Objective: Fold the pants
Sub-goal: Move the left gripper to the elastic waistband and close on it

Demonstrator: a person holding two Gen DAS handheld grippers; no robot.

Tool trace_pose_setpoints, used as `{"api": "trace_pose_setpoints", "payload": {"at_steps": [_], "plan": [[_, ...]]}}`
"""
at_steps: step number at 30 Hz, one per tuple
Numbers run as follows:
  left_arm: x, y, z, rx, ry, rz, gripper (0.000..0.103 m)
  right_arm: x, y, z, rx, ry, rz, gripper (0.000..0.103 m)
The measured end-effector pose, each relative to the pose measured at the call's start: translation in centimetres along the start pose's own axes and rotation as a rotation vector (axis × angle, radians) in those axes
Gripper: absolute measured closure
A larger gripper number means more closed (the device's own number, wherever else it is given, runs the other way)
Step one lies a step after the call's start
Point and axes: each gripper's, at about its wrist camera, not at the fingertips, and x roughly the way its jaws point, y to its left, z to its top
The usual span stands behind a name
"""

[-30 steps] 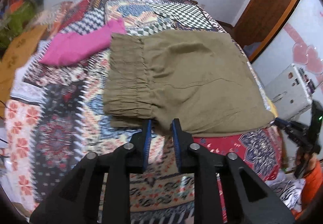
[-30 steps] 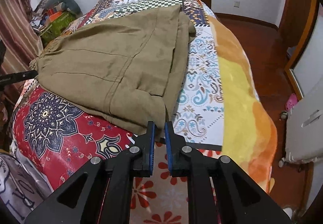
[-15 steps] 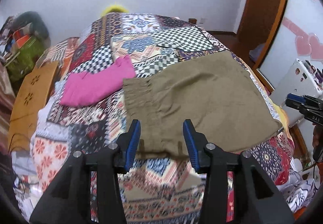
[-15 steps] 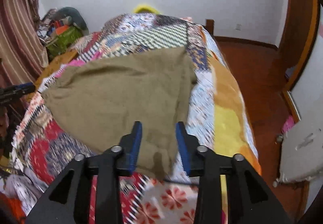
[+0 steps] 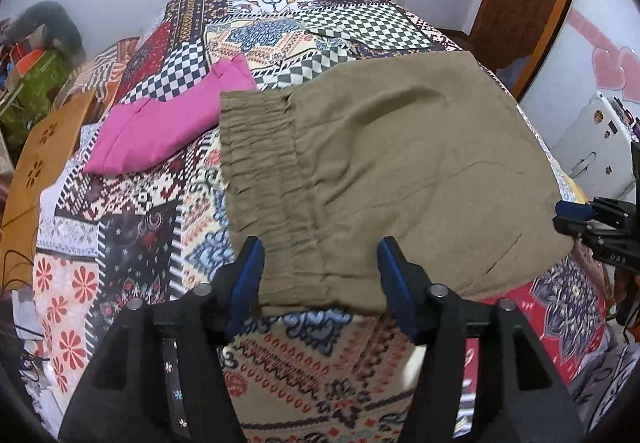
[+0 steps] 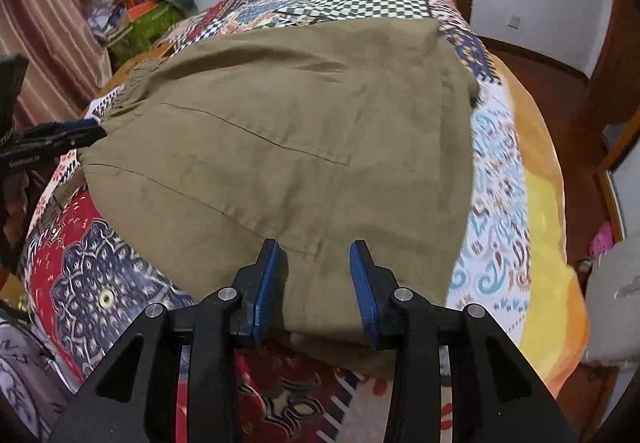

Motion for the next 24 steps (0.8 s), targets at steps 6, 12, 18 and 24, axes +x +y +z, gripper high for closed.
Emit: {"api": "trace_pose_setpoints", "payload": {"at_steps": [6,12,18,24], "plan": [[-0.2,1.7,-1.5,-0.066,0.007,-0.029,0.035,-1.0,-1.6,-1.5,0.045,-0.005,-0.007,0.068],[-0.2,2.8,-2.0,-0.141,0.023,-0.081,0.034,-1.5,-3.7,-2.6,0.101,0.017,-0.045,0.068],[-2.0,1.8,-1.2,-0.067,0.008,-0.004,0.035,-2.6,-4.6,-2.6,0.126,0.024,-0.058,0.068],[-5.1,1.7,0.5,-0.032,-0.068,0.057,0.035,-4.7,-4.3,-0.4,0.104,-0.037,-0.085,0.065]]}}
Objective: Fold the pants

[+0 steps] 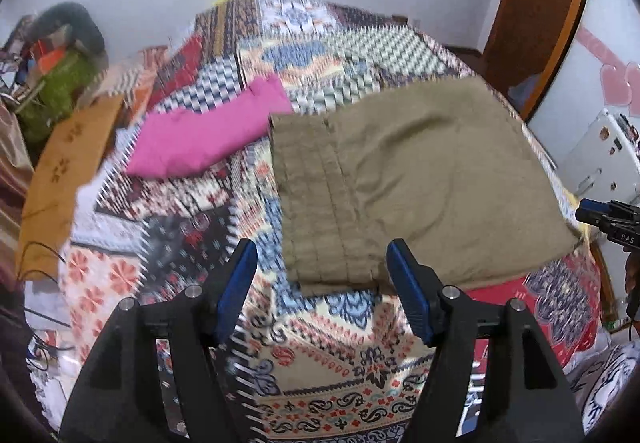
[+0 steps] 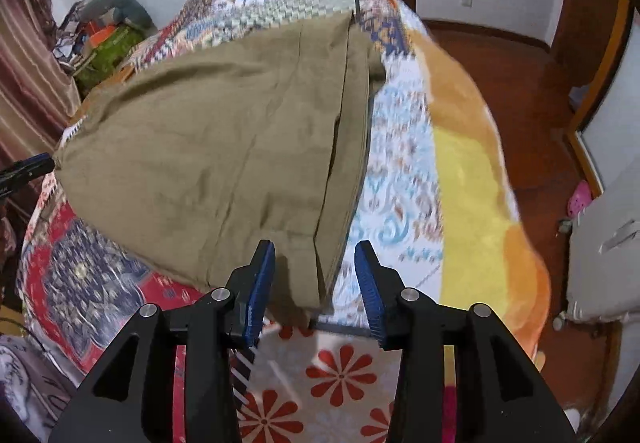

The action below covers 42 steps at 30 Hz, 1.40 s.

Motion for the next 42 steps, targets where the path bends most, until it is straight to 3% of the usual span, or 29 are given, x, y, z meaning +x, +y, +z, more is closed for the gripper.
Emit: {"api": "trace_pose_setpoints", "payload": {"at_steps": [6,15,21,30,32,42], "plan": [[-0.9,0.5,3.7,0.007,-0.074,0.03,0.035,-1.6,0.8,3.6,-0.039,-0.1,-0.003,0.065],[1.5,1.8,8.3,0.002,-0.091,0.037,0.035,-0.9,0.8,7.8,-0.07,-0.179,-0.025,0.065],[5.3,2.8,10.1,-0.007,-0.038,0.043,0.035,0.9,-0.1,10.6,-0.07,-0.186,-0.046,0.065],[10.4,3.4,10.5,-0.039,0.056,-0.008,0.035,4.7,-1.1,14.3,-0.08,-0.181,-0.063,0.065],[11.6,3.5,10.5,-0.045,0.082,-0.026,0.035,5.7,-1.4,15.2,-0.08,-0.18,-0.058,0.056],[14.9,3.4,10.4,-0.075,0.149,-0.069,0.035,10.4,-2.1,18.3,-0.11,-0.141,-0.051,0.055]]}}
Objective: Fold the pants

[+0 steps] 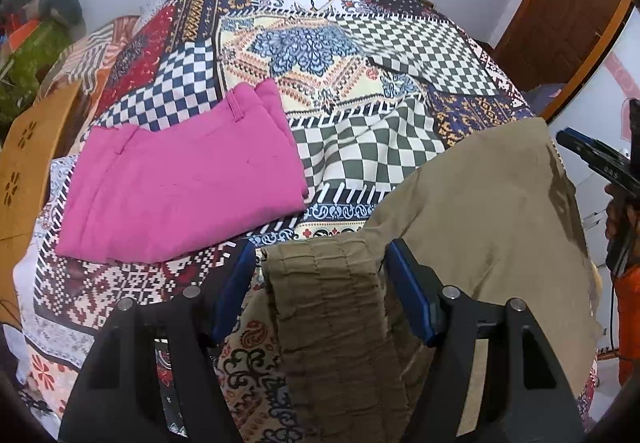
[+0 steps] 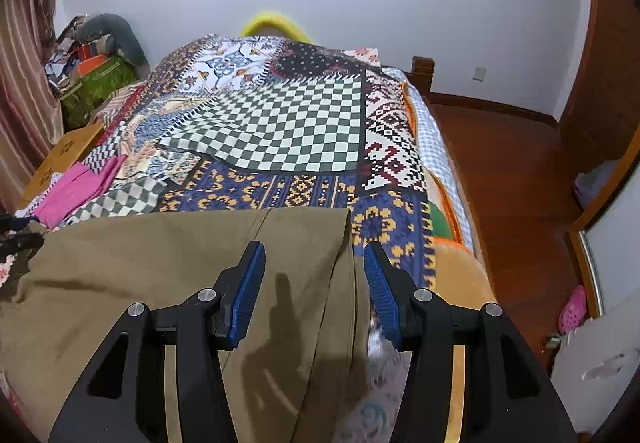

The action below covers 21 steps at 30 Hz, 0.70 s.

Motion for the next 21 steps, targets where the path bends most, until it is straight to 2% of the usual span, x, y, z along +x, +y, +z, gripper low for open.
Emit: {"api": "trace_pose_setpoints", "payload": {"at_steps": [5,9,12,14,21], "plan": [[0.4,-0.3,0.0,0.007,0.004,-0.008,0.036,2.5,-0.2,0.2,-0.004,0.045,0.023,0.055],[0.4,-0.1,0.1,0.004,-0.007,-0.004,0.044,3.4,-0.2,0.1,0.008,0.055,0.046,0.055],[0.1,0.4,0.1,-0.019,-0.018,-0.012,0.048,3.6,0.0,0.0,-0.002,0.058,0.064,0.071],[-0.1,0.5,-0.1,-0.026,-0.028,-0.017,0.049,3.7,0.3,0.0,-0.014,0.06,0.065,0.088],[-0.6,-0.6,-0.5,0.031,-0.073,0.052,0.052,3.5,1.2,0.0,-0.083,0.02,0.005,0.096]]}}
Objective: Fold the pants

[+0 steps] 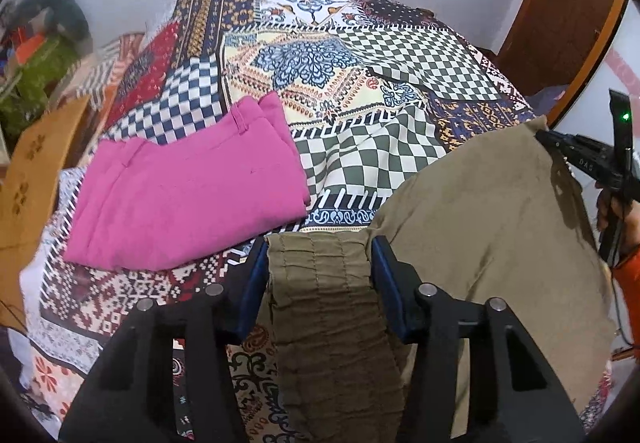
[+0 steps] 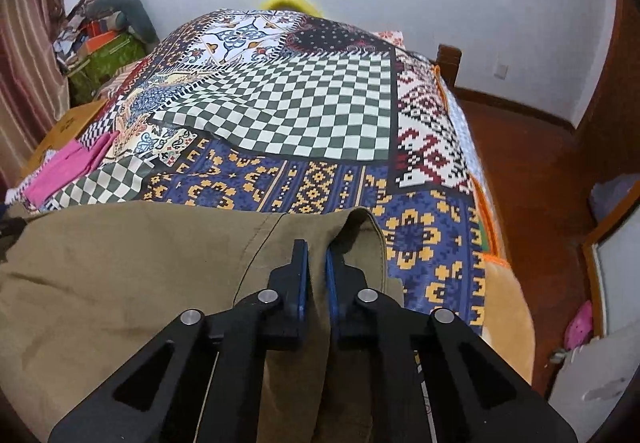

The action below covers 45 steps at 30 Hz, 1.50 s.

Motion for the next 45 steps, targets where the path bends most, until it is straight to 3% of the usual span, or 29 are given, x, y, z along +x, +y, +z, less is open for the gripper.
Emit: {"api": "trace_pose_setpoints", "payload": {"at_steps": [5,11,16,22,26,28,31,33,36,41,45], "plan": [[0.4,0.7,-0.1,-0.031,0.002,0.005,0.053,0.3,-0.1,0.2,-0.018,-0.005,-0.062,0.098],[0.4,0.6,0.1,-0.031,0.026,0.005,0.051,1.4,-0.4,0.5,-0.009,0.052,-0.06,0.098],[-2.1,0.7,0.7,-0.054,0.007,-0.038,0.051,-1.3,-1.2,1.1,0.047,0.024,-0.024,0.07],[-4.8,-0.6,1.4,-0.024,-0.081,-0.061,0.051,-3.7,1.4,2.0,-0.023,-0.028,0.052,0.07],[-3.1,-2.5,1.0,0.043,-0.023,-0.079,0.051,-1.4,3.4,1.6,-0.046,0.03,0.097,0.07],[-1.5,-2.6,0.6,0.043,0.025,-0.081,0.052,0.6,3.7,0.9,-0.034,0.088,0.1,0.07],[0.4,-1.8,-0.4,0.024,0.07,-0.073,0.052,1.9,2.9,0.0,-0.003,0.107,0.081,0.07],[0.6,-1.2,-0.6,0.009,0.069,-0.082,0.052,1.6,2.1,-0.1,0.032,0.1,0.1,0.072],[0.0,-0.8,-0.7,0.004,0.053,-0.078,0.051,0.6,1.3,-0.2,0.03,0.09,0.024,0.07],[1.4,-0.5,-1.1,0.002,0.062,-0.068,0.051,1.6,-0.2,-1.6,0.058,0.132,0.052,0.07],[1.1,-0.5,-1.0,-0.005,0.061,-0.051,0.05,1.4,0.3,-1.4,0.05,0.136,0.024,0.07]]}}
